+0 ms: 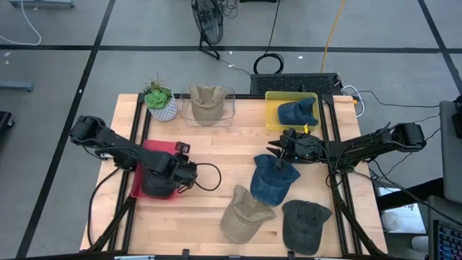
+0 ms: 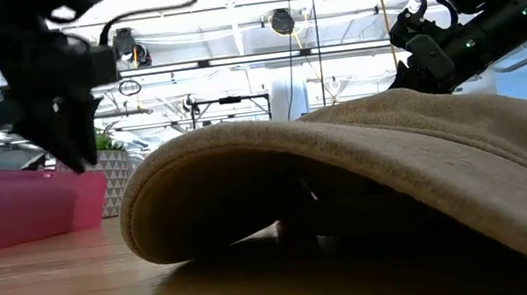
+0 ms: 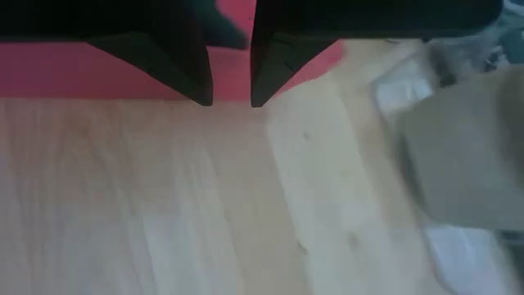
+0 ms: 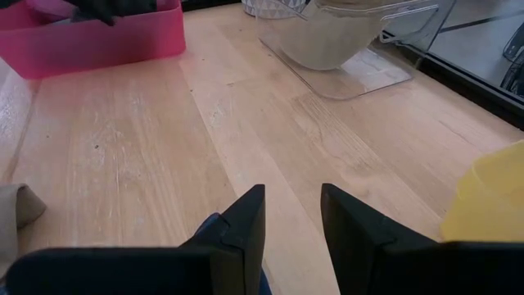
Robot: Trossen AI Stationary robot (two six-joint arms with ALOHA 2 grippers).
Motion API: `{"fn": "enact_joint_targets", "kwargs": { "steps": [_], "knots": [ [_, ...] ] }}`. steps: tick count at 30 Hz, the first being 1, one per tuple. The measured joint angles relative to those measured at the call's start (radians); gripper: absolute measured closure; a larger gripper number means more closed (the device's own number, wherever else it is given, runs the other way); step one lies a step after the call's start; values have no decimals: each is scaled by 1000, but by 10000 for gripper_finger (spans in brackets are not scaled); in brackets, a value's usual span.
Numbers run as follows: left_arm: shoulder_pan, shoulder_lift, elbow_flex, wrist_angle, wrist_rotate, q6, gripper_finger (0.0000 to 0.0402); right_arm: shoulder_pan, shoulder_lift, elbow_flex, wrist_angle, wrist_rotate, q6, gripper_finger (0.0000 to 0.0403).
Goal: Pick & Place hat
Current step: Put the left black cap into the red bin
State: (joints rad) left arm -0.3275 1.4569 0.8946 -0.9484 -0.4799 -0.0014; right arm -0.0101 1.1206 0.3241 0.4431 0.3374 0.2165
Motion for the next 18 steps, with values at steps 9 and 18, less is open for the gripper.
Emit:
{"fn": "enact_joint_targets", "kwargs": {
  "steps": [9, 18],
  "knots": [
    [0, -78, 111, -40, -52, -23, 305, 0, 0, 0, -9, -2, 8, 303],
    [-34, -103, 57, 35, 422, -113, 305, 6, 0, 0, -14, -2, 8, 303]
  ]
}}
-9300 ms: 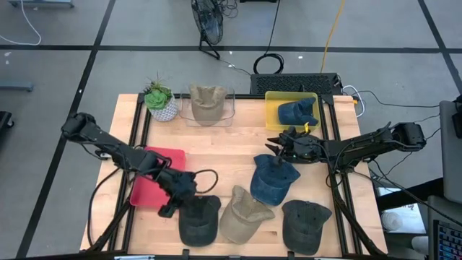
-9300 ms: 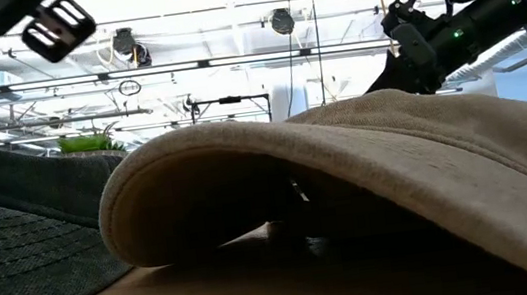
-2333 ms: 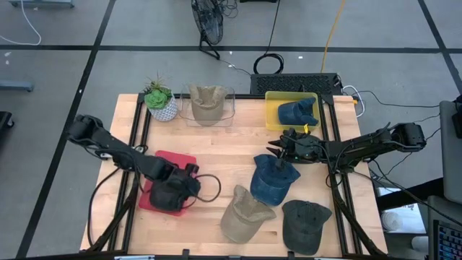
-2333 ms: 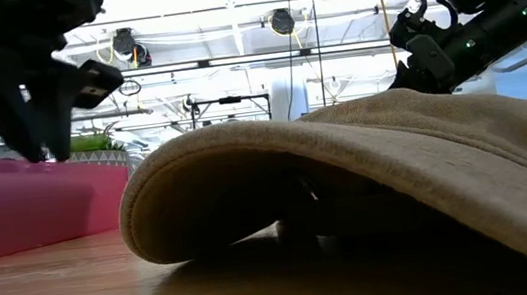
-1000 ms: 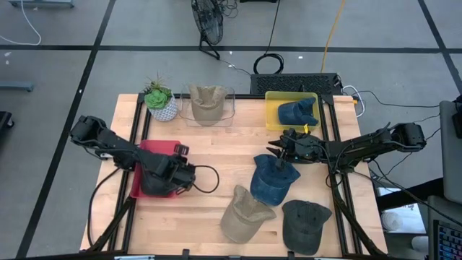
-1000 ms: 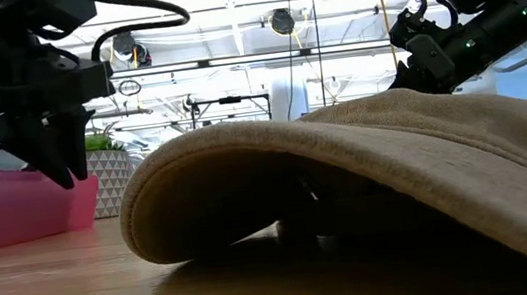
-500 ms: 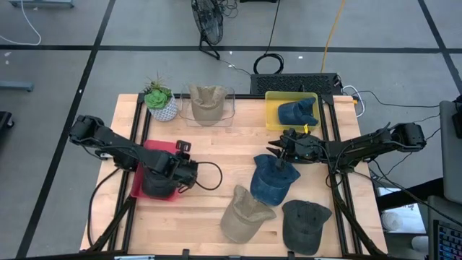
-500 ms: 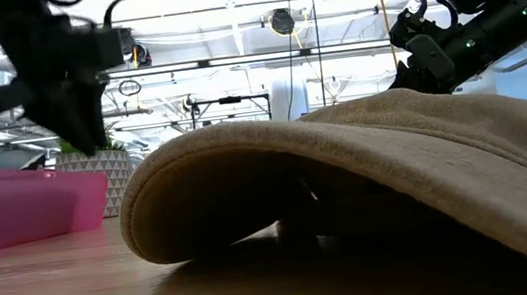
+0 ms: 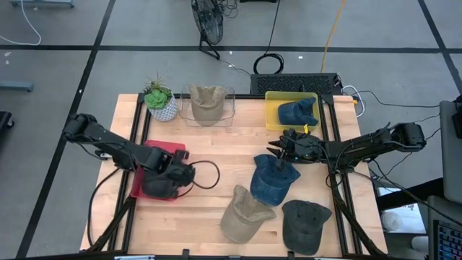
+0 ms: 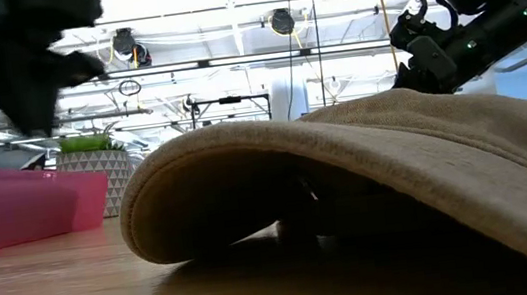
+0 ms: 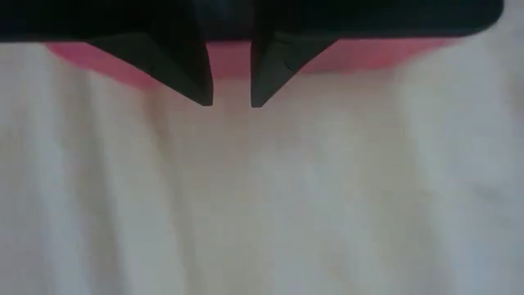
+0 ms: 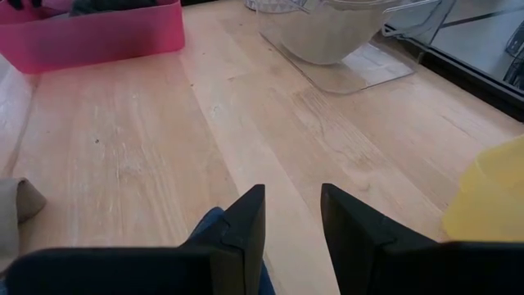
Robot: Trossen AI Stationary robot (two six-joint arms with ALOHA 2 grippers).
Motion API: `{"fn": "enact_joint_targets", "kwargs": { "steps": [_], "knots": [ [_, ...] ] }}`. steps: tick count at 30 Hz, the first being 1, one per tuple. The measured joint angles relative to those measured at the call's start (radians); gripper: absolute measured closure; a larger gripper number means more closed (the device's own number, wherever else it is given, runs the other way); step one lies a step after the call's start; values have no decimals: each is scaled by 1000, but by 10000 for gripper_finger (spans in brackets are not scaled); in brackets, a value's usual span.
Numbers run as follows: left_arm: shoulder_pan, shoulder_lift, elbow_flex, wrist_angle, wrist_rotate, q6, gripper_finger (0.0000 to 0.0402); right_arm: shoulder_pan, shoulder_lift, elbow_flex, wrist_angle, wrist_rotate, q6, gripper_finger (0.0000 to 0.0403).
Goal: Pick & Place hat
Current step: Put the left black cap into the red bin
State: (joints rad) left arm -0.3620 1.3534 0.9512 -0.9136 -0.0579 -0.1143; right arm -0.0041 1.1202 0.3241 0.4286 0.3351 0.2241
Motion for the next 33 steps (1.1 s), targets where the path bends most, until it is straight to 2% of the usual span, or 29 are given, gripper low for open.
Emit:
{"fn": "enact_joint_targets", "kwargs": {
  "steps": [3, 7, 10, 15, 20, 33],
  "knots": [
    [-43, 2, -27, -4, 20, 0, 305, 7, 0, 0, 0, 0, 0, 303],
    [-68, 1, -65, 4, -126, -31, 305, 6, 0, 0, 5, 1, 0, 303],
    [-55, 1, -108, 10, -180, -38, 305, 6, 0, 0, 16, 1, 0, 303],
    [-15, -2, -171, 23, -201, -42, 305, 6, 0, 0, 16, 1, 0, 303],
    [25, -6, -186, 15, -281, -36, 305, 6, 0, 0, 16, 2, 0, 303],
    [95, -7, -187, 10, -308, -38, 305, 6, 0, 0, 16, 2, -1, 303]
  ]
}}
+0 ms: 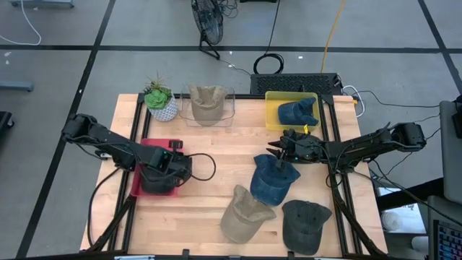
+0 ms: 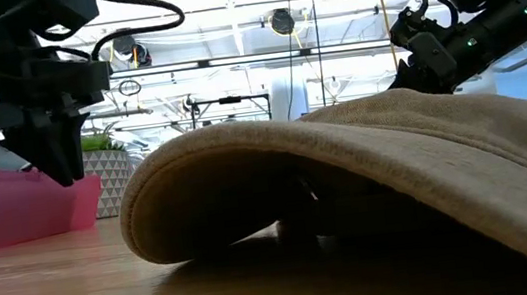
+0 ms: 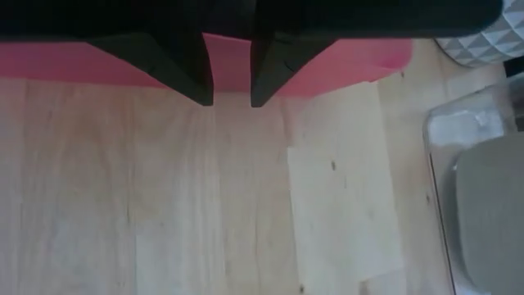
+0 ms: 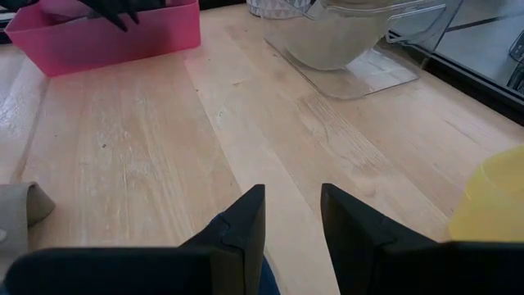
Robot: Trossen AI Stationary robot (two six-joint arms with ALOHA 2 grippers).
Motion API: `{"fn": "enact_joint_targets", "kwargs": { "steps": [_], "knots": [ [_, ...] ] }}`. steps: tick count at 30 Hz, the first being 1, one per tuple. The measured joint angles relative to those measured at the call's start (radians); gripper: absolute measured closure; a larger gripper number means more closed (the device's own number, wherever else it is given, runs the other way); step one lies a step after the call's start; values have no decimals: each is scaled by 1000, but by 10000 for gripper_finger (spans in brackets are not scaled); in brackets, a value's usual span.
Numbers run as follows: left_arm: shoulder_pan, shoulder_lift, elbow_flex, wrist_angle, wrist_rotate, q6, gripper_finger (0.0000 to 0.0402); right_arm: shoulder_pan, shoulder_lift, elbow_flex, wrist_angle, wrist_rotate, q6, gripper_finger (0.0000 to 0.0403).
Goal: Pick & Place hat
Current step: Put the left black cap into the red bin, then put the top black cap into the red bin
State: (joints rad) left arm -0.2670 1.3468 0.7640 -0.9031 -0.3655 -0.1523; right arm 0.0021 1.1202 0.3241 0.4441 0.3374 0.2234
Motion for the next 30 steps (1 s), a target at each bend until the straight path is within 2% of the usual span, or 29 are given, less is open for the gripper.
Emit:
{"fn": "enact_joint_targets", "kwargs": {
  "steps": [18, 30],
  "knots": [
    [53, 2, 49, 9, -88, 45, 305, 0, 0, 0, 0, 0, 0, 303],
    [53, 1, 75, 184, -81, 82, 305, 0, 0, 0, 0, 0, 0, 303]
  ]
}}
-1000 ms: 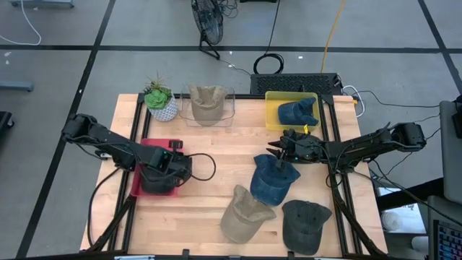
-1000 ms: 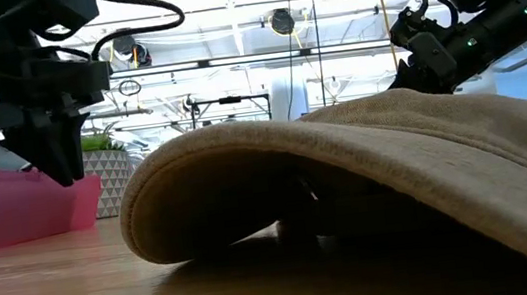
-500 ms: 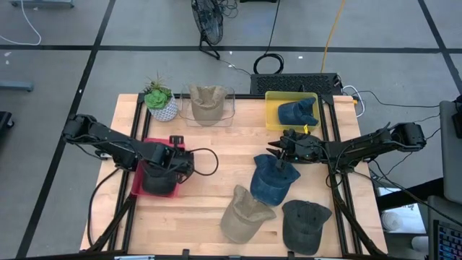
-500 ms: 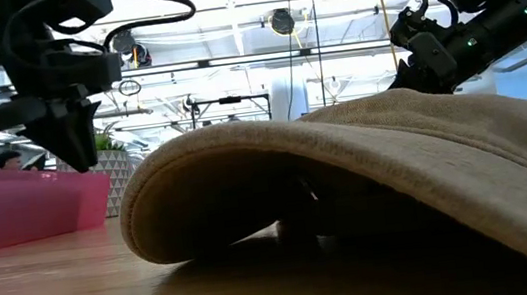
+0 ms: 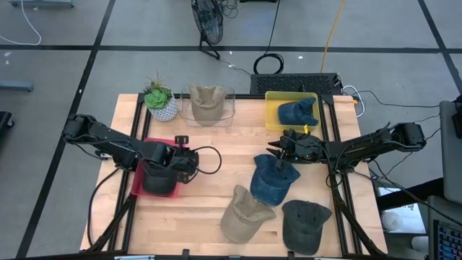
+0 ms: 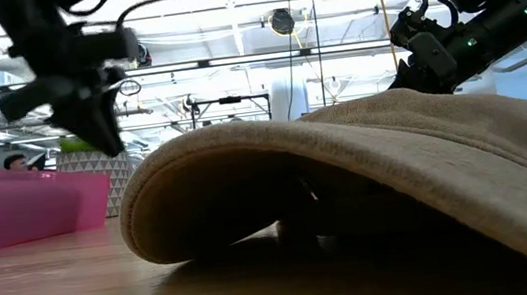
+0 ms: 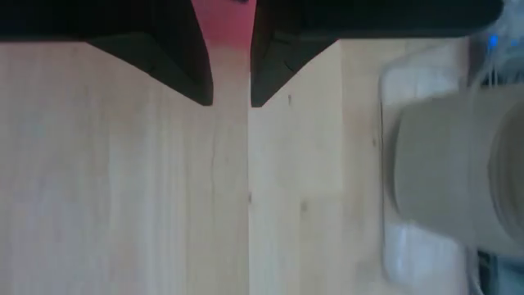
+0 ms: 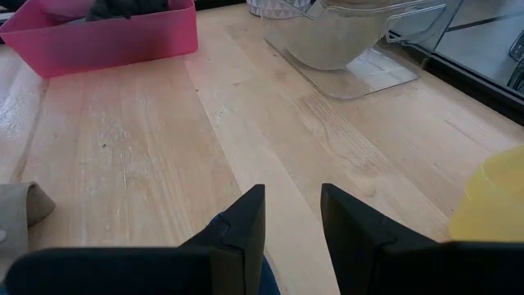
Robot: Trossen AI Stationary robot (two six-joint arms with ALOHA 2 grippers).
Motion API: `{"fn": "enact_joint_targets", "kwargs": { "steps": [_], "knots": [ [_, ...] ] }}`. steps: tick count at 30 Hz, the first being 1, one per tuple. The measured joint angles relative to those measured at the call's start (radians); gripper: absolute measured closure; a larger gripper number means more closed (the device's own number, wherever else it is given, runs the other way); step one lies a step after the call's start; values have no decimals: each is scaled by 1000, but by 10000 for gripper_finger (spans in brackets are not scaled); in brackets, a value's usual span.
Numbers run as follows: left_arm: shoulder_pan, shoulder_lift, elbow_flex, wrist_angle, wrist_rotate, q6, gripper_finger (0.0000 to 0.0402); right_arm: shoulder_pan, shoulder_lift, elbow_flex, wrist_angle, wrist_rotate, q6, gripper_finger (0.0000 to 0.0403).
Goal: Pick & Place hat
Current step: Put the top black cap into the red bin
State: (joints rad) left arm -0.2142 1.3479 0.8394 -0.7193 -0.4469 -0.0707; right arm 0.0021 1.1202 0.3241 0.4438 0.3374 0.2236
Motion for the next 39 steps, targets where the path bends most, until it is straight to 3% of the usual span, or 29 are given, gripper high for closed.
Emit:
{"fn": "enact_joint_targets", "kwargs": {
  "steps": [4, 9, 12, 19, 26, 29, 35, 39],
  "knots": [
    [0, 0, 56, 88, 1, 37, 305, 0, 0, 0, 0, -2, 0, 303],
    [0, -1, 128, 196, 15, 83, 305, 0, -40, 12, -15, -118, 36, 303],
    [0, -1, 138, 302, 54, 161, 305, 0, -100, 38, -65, -129, 39, 303],
    [37, -1, 107, 567, 186, 272, 305, 2, -216, 184, -441, -103, -8, 303],
    [94, -1, 51, 745, 330, 323, 305, 78, -205, 368, -720, -100, -32, 303],
    [125, -1, 37, 820, 392, 350, 305, 115, -179, 439, -861, -42, -11, 303],
    [212, -1, 36, 893, 432, 384, 305, 105, -135, 534, -1207, 161, 231, 303],
    [278, -1, 36, 937, 512, 407, 305, 43, -126, 537, -1354, 110, 307, 303]
  ]
}}
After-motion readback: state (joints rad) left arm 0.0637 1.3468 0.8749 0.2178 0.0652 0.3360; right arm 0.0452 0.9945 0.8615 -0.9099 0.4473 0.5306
